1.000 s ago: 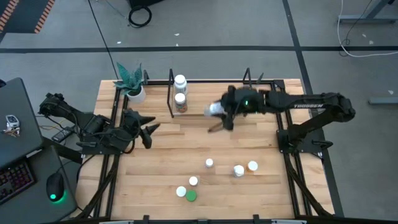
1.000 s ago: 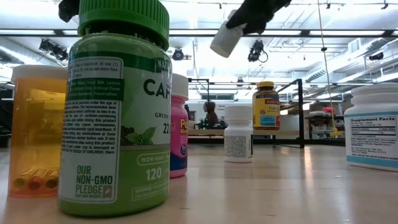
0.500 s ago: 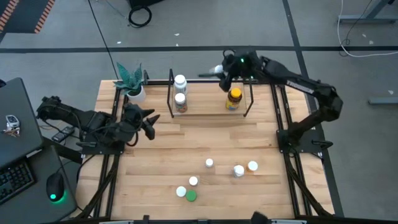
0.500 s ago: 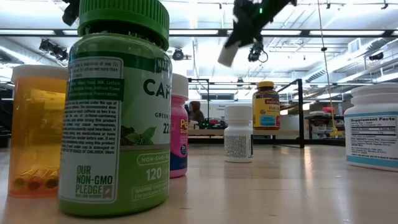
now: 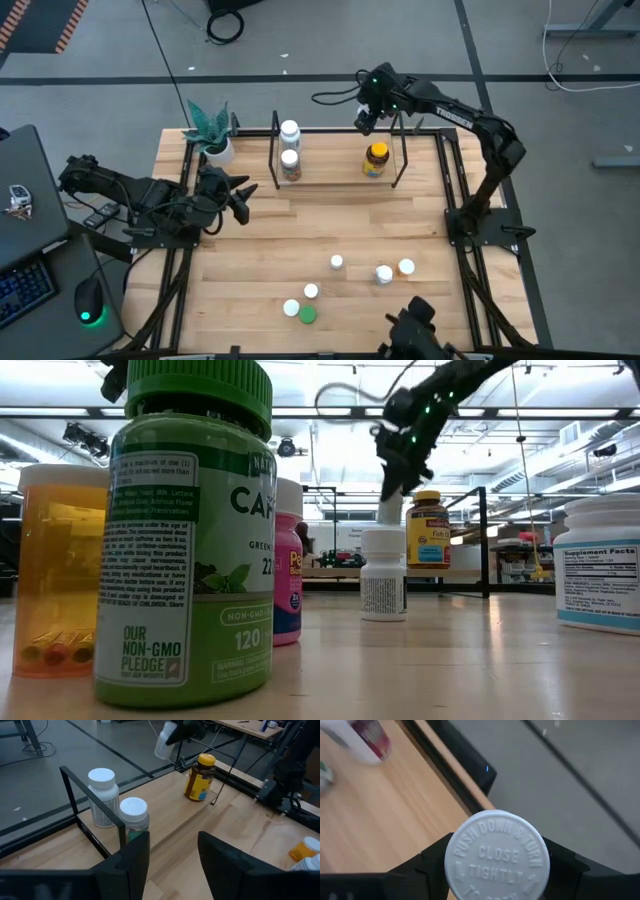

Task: Pick and place medicine bottles onto shelf by color
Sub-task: Put the large white pill bottle on the shelf

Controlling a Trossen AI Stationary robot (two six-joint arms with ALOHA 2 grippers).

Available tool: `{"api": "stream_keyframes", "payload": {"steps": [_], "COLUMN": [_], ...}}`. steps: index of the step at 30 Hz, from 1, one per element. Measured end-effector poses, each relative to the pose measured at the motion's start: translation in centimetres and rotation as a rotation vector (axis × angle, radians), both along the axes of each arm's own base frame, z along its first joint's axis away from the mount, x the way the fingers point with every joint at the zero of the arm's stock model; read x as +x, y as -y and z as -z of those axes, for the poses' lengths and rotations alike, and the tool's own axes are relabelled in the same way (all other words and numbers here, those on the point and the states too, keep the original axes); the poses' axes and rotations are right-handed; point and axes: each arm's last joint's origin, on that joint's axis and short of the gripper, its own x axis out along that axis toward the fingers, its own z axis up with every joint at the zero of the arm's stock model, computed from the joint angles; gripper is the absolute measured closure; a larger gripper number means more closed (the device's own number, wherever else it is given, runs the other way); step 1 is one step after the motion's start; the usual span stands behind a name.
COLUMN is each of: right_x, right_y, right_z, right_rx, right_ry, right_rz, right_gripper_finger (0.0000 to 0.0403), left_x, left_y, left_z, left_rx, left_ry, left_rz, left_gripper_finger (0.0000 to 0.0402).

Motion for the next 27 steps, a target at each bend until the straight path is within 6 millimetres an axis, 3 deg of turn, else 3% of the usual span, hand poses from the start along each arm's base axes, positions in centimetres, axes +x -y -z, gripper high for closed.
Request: {"api": "stream_keyframes", "payload": {"steps": [6,27], "right_x": [-0.8,-0.9], "right_y": [1.2,1.1], "right_z": [2.0,3.4], "right_rx": [0.114,0.227], "right_ry": [-0.05,-0.115], "right_rz": [0.095,0.171], "right_gripper_finger": [0.0162,0.0159], "left_x": [0.0,0.0], "left_y": [0.0,0.0], "left_z": [0.0,0.0], "left_rx": [0.0,0.0], "left_ry": [0.0,0.0], "left_rz": [0.0,0.0], "left_gripper_finger": [0.0228,0.0228]}}
